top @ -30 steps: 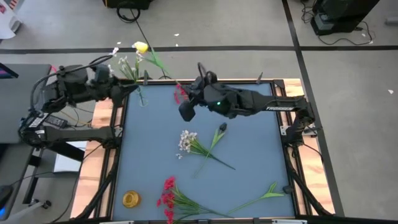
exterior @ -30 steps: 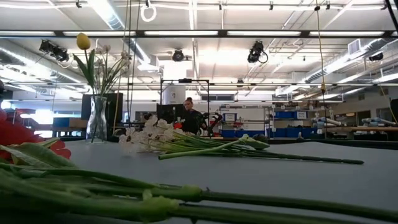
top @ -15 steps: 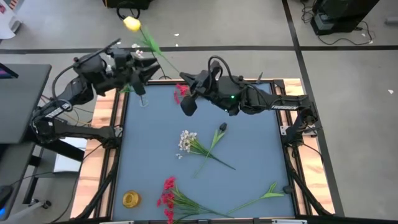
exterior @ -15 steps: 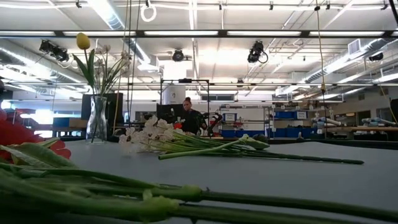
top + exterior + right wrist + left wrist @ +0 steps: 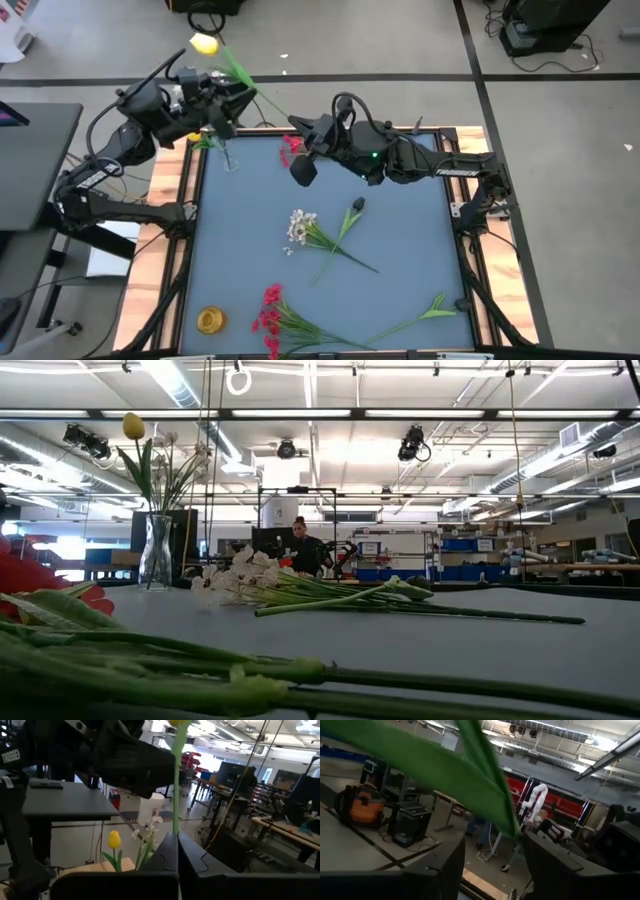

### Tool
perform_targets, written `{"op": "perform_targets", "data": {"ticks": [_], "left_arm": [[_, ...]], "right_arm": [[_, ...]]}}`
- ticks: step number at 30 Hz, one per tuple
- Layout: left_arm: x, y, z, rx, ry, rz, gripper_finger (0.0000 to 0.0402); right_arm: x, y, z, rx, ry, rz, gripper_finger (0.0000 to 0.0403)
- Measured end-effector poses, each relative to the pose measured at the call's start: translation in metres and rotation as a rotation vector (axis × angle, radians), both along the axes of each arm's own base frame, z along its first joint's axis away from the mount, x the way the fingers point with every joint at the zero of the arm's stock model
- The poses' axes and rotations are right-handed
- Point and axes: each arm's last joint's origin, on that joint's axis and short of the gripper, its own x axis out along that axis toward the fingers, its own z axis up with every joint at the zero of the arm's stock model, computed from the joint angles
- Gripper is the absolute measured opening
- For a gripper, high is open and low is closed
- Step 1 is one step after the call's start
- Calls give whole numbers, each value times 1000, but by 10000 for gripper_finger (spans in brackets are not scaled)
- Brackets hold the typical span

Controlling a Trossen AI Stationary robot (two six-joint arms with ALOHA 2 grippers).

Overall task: Sort flowers into vase by color
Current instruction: Put the yellow flower into the transparent vase

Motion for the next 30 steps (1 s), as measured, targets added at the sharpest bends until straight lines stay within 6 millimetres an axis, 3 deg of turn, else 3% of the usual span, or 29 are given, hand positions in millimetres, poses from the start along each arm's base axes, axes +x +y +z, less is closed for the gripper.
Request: {"op": "perform_targets", "data": {"ticks": [8,11,16,24,30], "left_arm": [[8,4,3,46,-40,5,194],[8,5,2,45,-23,13,144],[5,5,-4,111,89,37,20],[-11,6,-28,82,402,155,12],[-22,18,-53,47,705,381,11]], "right_arm": [[0,-1,-1,-10,19,-2,0],[3,-3,-4,-1,24,-15,2],[4,-8,-11,106,-7,-80,41],[-4,-36,-40,350,109,-207,122],[-10,-54,-53,484,188,-205,145]]}}
